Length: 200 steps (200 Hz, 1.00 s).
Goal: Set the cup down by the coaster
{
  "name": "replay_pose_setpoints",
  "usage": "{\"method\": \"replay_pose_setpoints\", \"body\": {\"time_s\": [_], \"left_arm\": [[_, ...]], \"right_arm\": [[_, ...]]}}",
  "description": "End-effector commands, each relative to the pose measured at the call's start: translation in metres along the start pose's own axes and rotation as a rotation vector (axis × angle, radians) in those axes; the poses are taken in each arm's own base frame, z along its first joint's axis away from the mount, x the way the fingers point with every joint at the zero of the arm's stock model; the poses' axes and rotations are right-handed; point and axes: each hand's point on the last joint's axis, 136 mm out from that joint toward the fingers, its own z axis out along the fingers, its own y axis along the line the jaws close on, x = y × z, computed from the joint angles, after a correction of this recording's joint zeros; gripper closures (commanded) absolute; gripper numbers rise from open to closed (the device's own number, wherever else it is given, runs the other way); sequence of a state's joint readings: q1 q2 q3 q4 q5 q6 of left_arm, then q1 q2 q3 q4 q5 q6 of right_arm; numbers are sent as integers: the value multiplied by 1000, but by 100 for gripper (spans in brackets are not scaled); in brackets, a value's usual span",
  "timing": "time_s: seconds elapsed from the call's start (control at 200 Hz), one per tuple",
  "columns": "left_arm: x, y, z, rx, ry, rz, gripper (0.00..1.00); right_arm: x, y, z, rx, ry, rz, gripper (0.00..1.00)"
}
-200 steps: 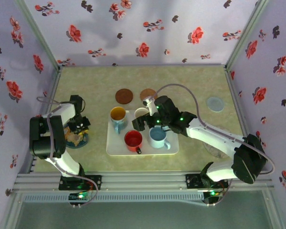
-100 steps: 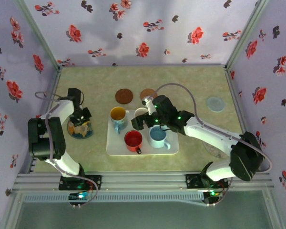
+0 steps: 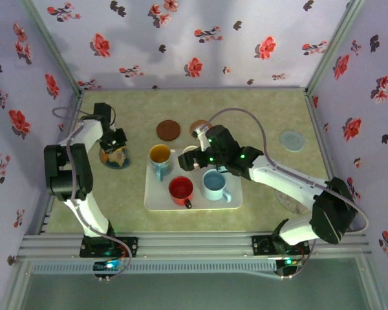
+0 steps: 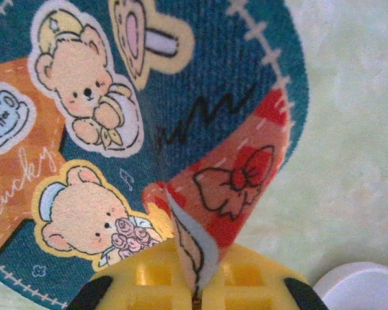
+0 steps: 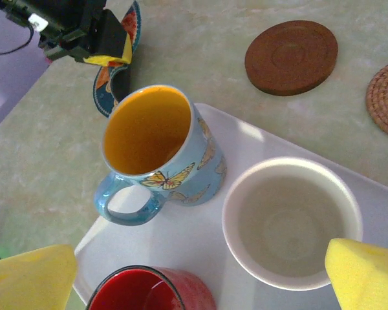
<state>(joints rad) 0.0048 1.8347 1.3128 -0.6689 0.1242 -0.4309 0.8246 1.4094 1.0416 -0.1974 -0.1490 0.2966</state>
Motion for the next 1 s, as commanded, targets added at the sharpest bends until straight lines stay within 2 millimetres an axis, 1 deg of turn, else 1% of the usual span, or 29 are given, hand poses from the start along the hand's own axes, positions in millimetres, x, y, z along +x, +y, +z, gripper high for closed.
{"method": "replay_pose_setpoints", "body": {"time_s": [0.0, 0.195, 0.485, 0.725, 0.935, 0.995], "left_arm": [[-16, -19, -1, 51, -10, 37, 100], [-36, -40, 9, 83, -7, 52, 100], [-54, -68, 24, 100, 12, 86, 100], [-67, -82, 38, 119, 7, 96, 100], [-72, -89, 53, 141, 14, 88, 95], [-73, -90, 59, 145, 20, 87, 92]], "right_arm": [[-8, -5, 4, 37, -1, -26, 0], [-14, -12, 11, 47, 11, -20, 0], [-20, -29, 18, 49, 15, 18, 0], [-22, -39, 18, 69, 41, 32, 0], [-22, -44, 20, 94, 74, 44, 0], [-23, -46, 21, 104, 86, 48, 0]]}}
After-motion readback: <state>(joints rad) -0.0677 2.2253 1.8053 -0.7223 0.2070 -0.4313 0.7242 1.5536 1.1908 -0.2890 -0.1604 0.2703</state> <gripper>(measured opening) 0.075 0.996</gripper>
